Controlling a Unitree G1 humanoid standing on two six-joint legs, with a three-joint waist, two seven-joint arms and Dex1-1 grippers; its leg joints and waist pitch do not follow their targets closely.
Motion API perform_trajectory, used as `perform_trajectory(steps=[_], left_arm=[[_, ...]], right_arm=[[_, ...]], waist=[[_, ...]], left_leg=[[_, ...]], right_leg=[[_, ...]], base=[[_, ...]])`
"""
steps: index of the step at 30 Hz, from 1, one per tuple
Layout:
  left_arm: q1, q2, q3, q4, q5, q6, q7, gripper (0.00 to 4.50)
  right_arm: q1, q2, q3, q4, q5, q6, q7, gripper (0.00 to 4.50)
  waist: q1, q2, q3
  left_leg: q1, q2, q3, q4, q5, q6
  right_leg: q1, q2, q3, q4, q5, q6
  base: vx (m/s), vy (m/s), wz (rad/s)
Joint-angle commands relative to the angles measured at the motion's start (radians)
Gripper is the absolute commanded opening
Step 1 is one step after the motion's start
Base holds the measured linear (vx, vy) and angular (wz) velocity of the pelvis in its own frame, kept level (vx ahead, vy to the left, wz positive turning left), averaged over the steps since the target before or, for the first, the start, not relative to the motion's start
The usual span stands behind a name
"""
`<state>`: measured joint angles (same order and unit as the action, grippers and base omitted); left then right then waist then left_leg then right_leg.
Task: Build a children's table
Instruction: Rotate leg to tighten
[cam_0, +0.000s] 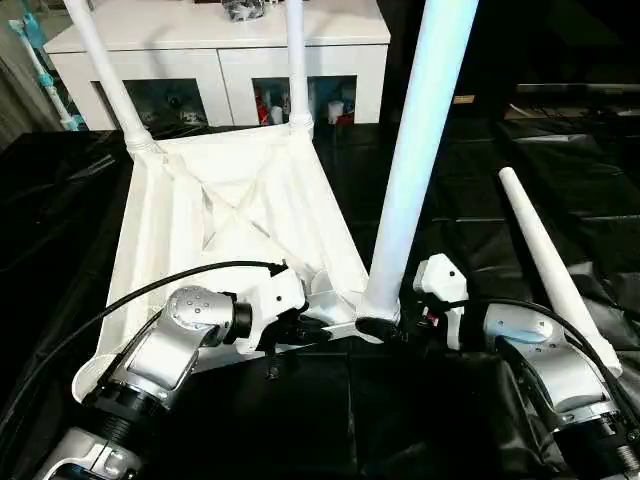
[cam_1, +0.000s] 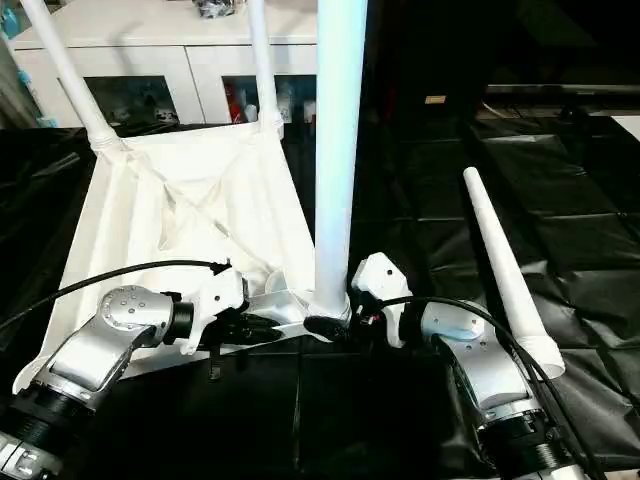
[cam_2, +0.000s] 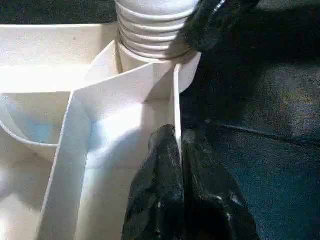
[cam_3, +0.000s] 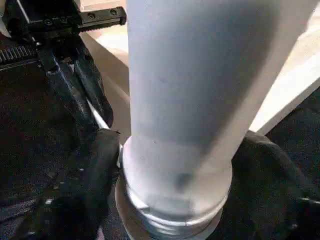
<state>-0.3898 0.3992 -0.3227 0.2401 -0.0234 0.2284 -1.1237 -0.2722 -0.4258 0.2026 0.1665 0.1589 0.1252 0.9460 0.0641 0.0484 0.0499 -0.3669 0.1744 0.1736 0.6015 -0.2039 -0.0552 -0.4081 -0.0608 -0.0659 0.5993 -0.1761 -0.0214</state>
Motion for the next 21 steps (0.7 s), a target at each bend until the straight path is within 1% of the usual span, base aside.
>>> perform_trajectory(steps=[1, 4, 5, 8, 9, 12, 18, 19, 20, 21], left_arm=[[-0.003, 0.002, -0.003, -0.050, -0.025, 0.001, -0.009, 0.00], [-0.004, 0.006, -0.004, -0.049, -0.025, 0.002, -0.014, 0.00], [-0.003, 0.009, -0.004, -0.050, -0.025, 0.003, -0.016, 0.00], [-0.002, 0.013, -0.004, -0.052, -0.026, 0.004, -0.020, 0.00], [-0.001, 0.014, -0.005, -0.053, -0.026, 0.005, -0.022, 0.00], [0.005, 0.020, -0.011, -0.060, -0.025, 0.010, -0.028, 0.00], [0.016, 0.018, -0.012, -0.082, -0.027, 0.034, -0.015, 0.00], [0.018, 0.015, -0.011, -0.087, -0.029, 0.044, -0.010, 0.00], [0.026, 0.003, -0.007, -0.109, -0.035, 0.092, 0.015, 0.00], [0.029, -0.001, -0.005, -0.117, -0.036, 0.106, 0.026, 0.00]], right_arm=[[-0.007, 0.004, -0.002, -0.009, 0.007, -0.003, 0.005, 3.28], [-0.007, 0.008, 0.000, -0.005, 0.008, -0.005, 0.006, 3.05], [-0.007, 0.009, 0.001, -0.004, 0.008, -0.006, 0.005, 2.84], [-0.007, 0.011, 0.001, -0.004, 0.009, -0.006, 0.004, 2.75], [-0.007, 0.011, 0.001, -0.003, 0.009, -0.008, 0.004, 2.69], [-0.004, 0.013, 0.003, -0.001, 0.006, -0.011, 0.003, 2.66], [0.009, 0.022, 0.003, 0.001, 0.001, -0.005, -0.015, 2.65], [0.009, 0.028, -0.001, 0.001, 0.000, 0.003, -0.027, 2.65], [0.006, 0.053, -0.015, 0.007, -0.007, 0.020, -0.083, 2.65], [0.006, 0.063, -0.020, 0.009, -0.009, 0.025, -0.102, 2.65]], waist=[[0.004, -0.016, -0.068], [0.004, -0.015, -0.067], [0.004, -0.015, -0.067], [0.004, -0.015, -0.068], [0.004, -0.013, -0.069], [0.004, -0.012, -0.070], [0.005, -0.011, -0.069], [0.004, -0.012, -0.069], [0.003, -0.009, -0.068], [0.001, -0.010, -0.068]], left_leg=[[0.002, 0.053, -0.017, -0.061, -0.078, 0.121], [0.002, 0.052, -0.017, -0.061, -0.086, 0.116], [0.002, 0.053, -0.017, -0.061, -0.088, 0.113], [0.002, 0.053, -0.017, -0.061, -0.086, 0.112], [0.002, 0.053, -0.017, -0.060, -0.086, 0.112], [0.002, 0.053, -0.018, -0.060, -0.082, 0.113], [0.003, 0.053, -0.018, -0.060, -0.091, 0.107], [0.002, 0.053, -0.018, -0.060, -0.090, 0.106], [0.002, 0.053, -0.018, -0.061, -0.090, 0.103], [0.002, 0.054, -0.017, -0.061, -0.092, 0.100]], right_leg=[[0.063, -0.083, 0.049, -0.055, -0.126, -0.237], [0.062, -0.082, 0.050, -0.057, -0.141, -0.234], [0.062, -0.082, 0.050, -0.057, -0.145, -0.233], [0.063, -0.082, 0.050, -0.056, -0.139, -0.233], [0.062, -0.081, 0.050, -0.056, -0.134, -0.234], [0.063, -0.082, 0.050, -0.054, -0.119, -0.239], [0.063, -0.081, 0.049, -0.055, -0.136, -0.237], [0.063, -0.082, 0.050, -0.055, -0.135, -0.238], [0.062, -0.081, 0.049, -0.055, -0.135, -0.239], [0.062, -0.081, 0.050, -0.054, -0.135, -0.241]], base=[[0.000, 0.000, 0.00], [0.000, 0.000, 0.00], [0.000, 0.000, 0.00], [0.000, 0.000, 0.00], [0.000, 0.000, 0.00], [0.000, 0.000, 0.00], [0.000, 0.000, 0.00], [0.000, 0.000, 0.00], [0.000, 0.000, 0.00], [0.000, 0.000, 0.00]])
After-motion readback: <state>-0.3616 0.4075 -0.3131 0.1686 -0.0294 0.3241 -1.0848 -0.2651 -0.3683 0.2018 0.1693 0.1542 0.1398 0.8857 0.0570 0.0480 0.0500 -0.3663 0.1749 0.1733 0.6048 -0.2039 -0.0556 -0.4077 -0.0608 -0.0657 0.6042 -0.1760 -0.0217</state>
